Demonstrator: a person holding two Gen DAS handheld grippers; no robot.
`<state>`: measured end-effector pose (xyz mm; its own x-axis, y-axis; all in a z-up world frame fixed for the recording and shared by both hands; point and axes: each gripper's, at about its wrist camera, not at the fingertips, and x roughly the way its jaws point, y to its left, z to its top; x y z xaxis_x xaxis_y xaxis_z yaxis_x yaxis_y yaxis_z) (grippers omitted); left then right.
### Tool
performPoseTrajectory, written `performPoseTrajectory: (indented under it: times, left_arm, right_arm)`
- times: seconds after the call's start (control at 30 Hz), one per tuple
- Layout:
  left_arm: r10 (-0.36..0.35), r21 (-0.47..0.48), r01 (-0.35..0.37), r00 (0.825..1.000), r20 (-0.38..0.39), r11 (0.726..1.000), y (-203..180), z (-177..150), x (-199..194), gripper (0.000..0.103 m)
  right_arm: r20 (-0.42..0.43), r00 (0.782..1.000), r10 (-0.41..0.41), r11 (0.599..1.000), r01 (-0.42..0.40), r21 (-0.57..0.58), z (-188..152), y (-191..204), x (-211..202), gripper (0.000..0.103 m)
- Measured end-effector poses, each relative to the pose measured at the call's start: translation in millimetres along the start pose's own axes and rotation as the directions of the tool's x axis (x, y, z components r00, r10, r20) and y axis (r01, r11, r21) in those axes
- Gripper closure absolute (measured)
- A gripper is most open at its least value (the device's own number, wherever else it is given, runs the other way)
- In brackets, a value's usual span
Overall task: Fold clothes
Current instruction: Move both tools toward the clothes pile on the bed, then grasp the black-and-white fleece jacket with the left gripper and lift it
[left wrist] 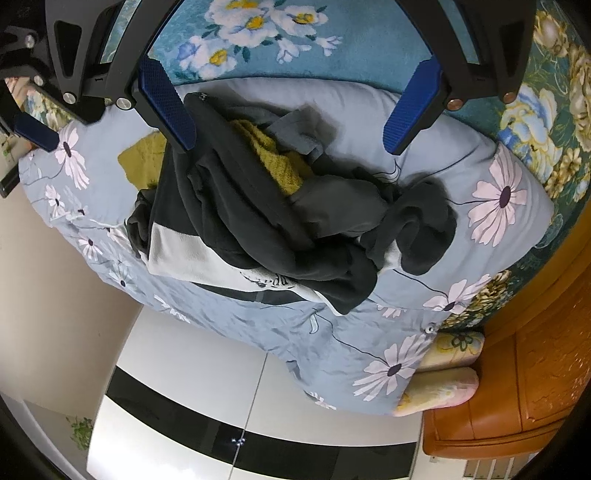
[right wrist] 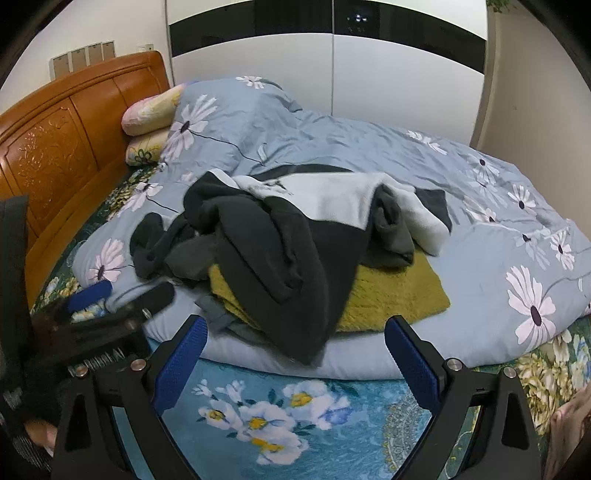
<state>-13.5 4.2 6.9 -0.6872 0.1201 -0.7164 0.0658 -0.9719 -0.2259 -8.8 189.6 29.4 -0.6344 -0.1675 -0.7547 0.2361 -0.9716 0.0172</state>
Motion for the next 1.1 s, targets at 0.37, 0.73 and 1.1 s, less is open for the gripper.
performPoseTrajectory:
  times: [0.37,0.73,1.1]
  left_arm:
    - [-0.117,0.058,0.122,0.99,-0.084,0.991,-65.4,33.1,61.5,0.0]
    - [0.165,0.199,-0.139,0.979,-0.121,0.97,-141.3,55.6,165.5,0.002]
    - [0.192,0.137,-0.18,0.978,-0.086,0.974,-138.7,84.4,147.4,0.087]
  right_arm:
    - [-0.003,1.0,-0.006,0.991,0.006,0.136,-57.3,-81.5,-6.6,0.006]
    - [-0.078,0.996,-0.041,0.964,0.06,0.258,-125.1,-153.5,-7.7,0.006]
    - [-0.081,0.993,-0.086,0.947,0.107,0.304,-146.9,-181.7,-36.2,0.006]
